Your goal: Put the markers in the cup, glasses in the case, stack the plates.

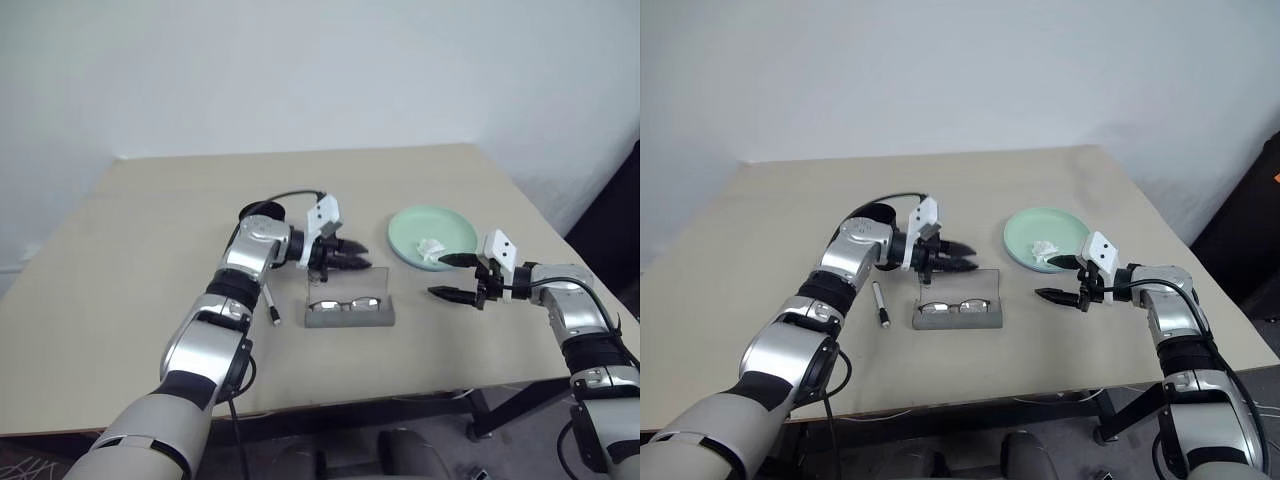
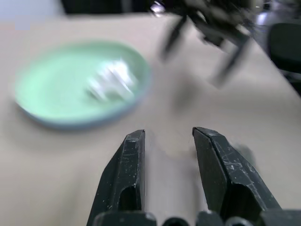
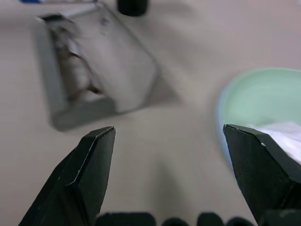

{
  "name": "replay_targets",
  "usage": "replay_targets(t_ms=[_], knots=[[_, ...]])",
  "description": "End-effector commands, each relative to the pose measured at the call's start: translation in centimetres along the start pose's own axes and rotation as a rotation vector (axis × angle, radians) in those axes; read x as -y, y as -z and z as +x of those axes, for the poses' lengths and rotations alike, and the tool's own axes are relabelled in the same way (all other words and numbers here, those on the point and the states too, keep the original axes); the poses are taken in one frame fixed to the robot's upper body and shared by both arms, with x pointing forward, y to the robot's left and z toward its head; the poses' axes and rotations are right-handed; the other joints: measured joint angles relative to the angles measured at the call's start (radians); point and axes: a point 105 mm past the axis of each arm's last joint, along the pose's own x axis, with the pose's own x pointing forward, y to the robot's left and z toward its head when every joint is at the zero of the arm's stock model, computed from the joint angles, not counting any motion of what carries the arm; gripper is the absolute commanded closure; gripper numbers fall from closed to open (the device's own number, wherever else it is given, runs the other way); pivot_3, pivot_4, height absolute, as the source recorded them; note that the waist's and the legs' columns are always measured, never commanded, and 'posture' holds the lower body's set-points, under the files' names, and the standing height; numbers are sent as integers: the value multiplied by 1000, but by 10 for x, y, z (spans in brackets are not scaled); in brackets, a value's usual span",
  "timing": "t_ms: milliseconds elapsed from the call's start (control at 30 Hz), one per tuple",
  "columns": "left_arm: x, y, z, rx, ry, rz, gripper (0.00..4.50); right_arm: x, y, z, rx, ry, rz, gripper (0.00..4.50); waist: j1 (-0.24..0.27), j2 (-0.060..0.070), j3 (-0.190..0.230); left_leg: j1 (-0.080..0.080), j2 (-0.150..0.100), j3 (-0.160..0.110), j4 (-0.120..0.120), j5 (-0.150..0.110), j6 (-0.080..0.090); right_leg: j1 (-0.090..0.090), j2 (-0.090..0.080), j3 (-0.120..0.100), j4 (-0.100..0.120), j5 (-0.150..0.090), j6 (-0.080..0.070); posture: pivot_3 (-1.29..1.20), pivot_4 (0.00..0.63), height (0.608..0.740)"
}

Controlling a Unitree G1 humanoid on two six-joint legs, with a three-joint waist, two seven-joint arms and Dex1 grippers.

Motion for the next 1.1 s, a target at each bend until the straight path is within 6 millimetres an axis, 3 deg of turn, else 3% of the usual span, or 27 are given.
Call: replay_targets(t_ms=[33,167,300,400,567,833,967,1100], knots=[[-27,-20,-5,30,-180,81,2893,-1,-20,-4,64,-19,-26,509,0,0,0,0,0,0,0,0,0,0,0,0,0,0,0,0,0,740],[-52,-9,-11,-94,-406,204,2893,-3,-22,-3,76,-25,-23,509,1,0,0,1,0,0,0,0,0,1,0,0,0,1,2,0,0,740],[-55,7,-10,-186,-458,264,2893,-3,-23,-2,81,-18,-26,509,2,0,0,1,0,1,0,0,0,0,0,0,0,2,3,0,0,740],[-48,25,-6,-278,-415,305,3057,-3,-23,-2,85,-14,-29,509,2,0,0,0,0,1,0,0,0,0,0,-1,0,2,3,0,0,740],[-34,46,-1,-359,-307,314,4476,-3,-23,-3,88,-4,-32,509,2,-1,0,-1,-1,1,0,0,0,0,0,-1,0,2,3,0,0,740],[-10,70,-2,-401,-121,191,4476,-3,-23,-4,97,13,-32,509,1,-1,0,0,-1,1,0,0,0,0,-1,-1,0,2,3,0,0,740],[-1,63,-5,-290,-53,38,4476,-2,-23,-5,97,19,-33,509,1,-1,-1,0,-1,1,0,0,0,0,-1,-1,0,1,2,0,0,740],[4,57,-15,-234,7,-7,4476,-2,-23,-2,99,20,-33,509,1,-1,-1,0,-1,1,0,0,0,0,-1,-1,0,1,2,0,0,740]])
